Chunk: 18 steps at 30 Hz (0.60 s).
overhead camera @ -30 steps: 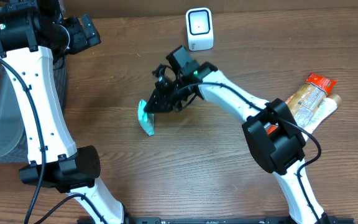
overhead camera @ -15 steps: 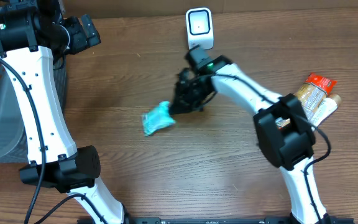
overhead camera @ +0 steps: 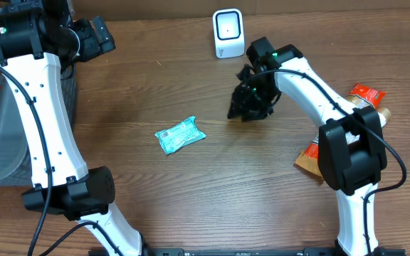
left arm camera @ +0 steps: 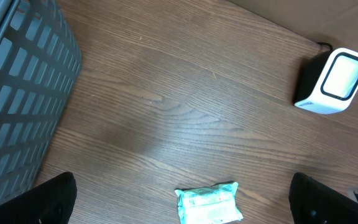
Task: Scan the item barcode
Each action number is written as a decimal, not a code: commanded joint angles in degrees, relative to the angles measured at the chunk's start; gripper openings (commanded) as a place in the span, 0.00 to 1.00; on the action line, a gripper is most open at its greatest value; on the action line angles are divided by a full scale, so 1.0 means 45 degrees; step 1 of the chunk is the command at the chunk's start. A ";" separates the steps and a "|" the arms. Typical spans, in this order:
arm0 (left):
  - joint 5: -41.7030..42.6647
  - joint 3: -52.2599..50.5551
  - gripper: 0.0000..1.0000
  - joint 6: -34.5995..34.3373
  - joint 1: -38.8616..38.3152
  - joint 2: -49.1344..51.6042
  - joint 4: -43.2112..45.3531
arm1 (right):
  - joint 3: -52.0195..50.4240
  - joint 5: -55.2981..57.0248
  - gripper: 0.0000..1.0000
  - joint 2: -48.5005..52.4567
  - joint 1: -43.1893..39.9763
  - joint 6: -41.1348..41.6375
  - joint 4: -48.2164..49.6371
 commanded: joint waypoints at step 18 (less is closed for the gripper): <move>-0.0044 0.0238 1.00 0.0029 -0.0029 0.0039 0.0024 | 0.0039 0.1651 0.66 0.1428 0.2691 -0.2662 0.3716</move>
